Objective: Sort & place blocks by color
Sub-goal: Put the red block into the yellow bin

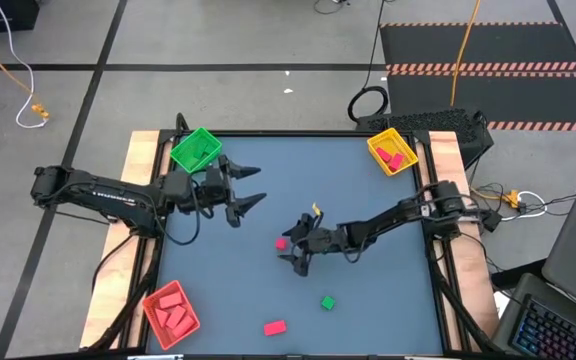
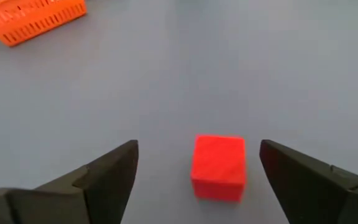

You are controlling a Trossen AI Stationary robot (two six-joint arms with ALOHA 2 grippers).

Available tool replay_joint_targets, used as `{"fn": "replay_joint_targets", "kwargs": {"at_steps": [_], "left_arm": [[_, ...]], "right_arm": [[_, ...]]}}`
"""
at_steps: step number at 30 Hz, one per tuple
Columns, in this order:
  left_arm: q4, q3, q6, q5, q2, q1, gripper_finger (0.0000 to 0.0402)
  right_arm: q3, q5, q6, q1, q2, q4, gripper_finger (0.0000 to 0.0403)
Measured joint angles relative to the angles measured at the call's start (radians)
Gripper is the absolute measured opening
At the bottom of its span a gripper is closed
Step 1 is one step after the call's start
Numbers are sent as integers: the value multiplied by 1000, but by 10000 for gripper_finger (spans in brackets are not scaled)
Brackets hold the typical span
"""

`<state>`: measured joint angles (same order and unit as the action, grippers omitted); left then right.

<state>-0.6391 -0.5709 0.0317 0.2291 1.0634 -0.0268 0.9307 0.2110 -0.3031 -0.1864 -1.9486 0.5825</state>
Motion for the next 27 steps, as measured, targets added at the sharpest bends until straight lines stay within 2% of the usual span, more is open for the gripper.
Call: {"fn": "replay_joint_targets", "kwargs": {"at_steps": [6,12,16,21,24,27], "left_arm": [[4,0,7,0,-6,0,347],[15,0,7,0,-6,0,347],[18,0,6,0,-6,0,347],[17,0,7,0,-6,0,347],[19,0,8,0,-6,0,347],[27,0,8,0,-6,-1,347]], "right_arm": [[46,5,1,6,-63,3,319],[45,33,-16,11,-63,-54,293],[45,32,-25,10,-62,-61,241],[45,57,-9,15,-62,-76,127],[45,55,23,21,-45,-102,118],[44,65,63,27,19,-202,118]]}}
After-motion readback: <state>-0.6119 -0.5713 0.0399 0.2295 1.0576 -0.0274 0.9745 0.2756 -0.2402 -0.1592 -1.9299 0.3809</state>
